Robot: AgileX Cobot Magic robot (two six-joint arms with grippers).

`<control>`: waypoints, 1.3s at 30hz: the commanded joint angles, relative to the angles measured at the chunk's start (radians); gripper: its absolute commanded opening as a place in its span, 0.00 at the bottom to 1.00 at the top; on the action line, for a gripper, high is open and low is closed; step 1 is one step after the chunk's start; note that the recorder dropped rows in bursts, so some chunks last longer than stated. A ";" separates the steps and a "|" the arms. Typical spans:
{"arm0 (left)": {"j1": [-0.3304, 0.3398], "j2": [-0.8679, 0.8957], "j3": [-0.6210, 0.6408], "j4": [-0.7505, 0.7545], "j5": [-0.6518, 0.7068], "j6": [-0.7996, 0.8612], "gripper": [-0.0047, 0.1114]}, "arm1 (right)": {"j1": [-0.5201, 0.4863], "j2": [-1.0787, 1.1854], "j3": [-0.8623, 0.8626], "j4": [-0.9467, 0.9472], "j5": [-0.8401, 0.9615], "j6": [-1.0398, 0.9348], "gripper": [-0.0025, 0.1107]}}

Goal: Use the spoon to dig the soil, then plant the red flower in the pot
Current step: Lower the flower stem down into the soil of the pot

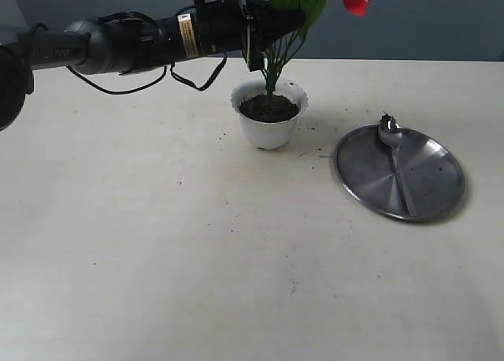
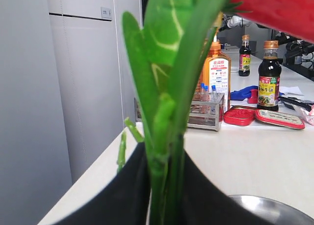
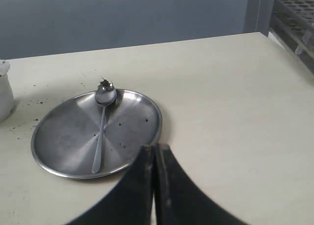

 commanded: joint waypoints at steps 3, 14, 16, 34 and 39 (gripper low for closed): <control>-0.002 0.001 -0.008 -0.001 -0.003 0.007 0.04 | -0.004 -0.004 0.002 0.002 -0.010 -0.003 0.02; -0.002 0.001 -0.008 0.033 -0.001 0.005 0.04 | -0.004 -0.004 0.002 0.002 -0.010 -0.003 0.02; -0.002 0.001 -0.008 0.042 -0.001 0.005 0.04 | -0.004 -0.004 0.002 0.002 -0.010 -0.003 0.02; -0.010 0.038 -0.008 0.016 -0.011 0.035 0.04 | -0.004 -0.004 0.002 0.002 -0.012 -0.003 0.02; -0.012 0.053 -0.008 0.016 -0.011 0.035 0.04 | -0.004 -0.004 0.002 0.002 -0.012 -0.003 0.02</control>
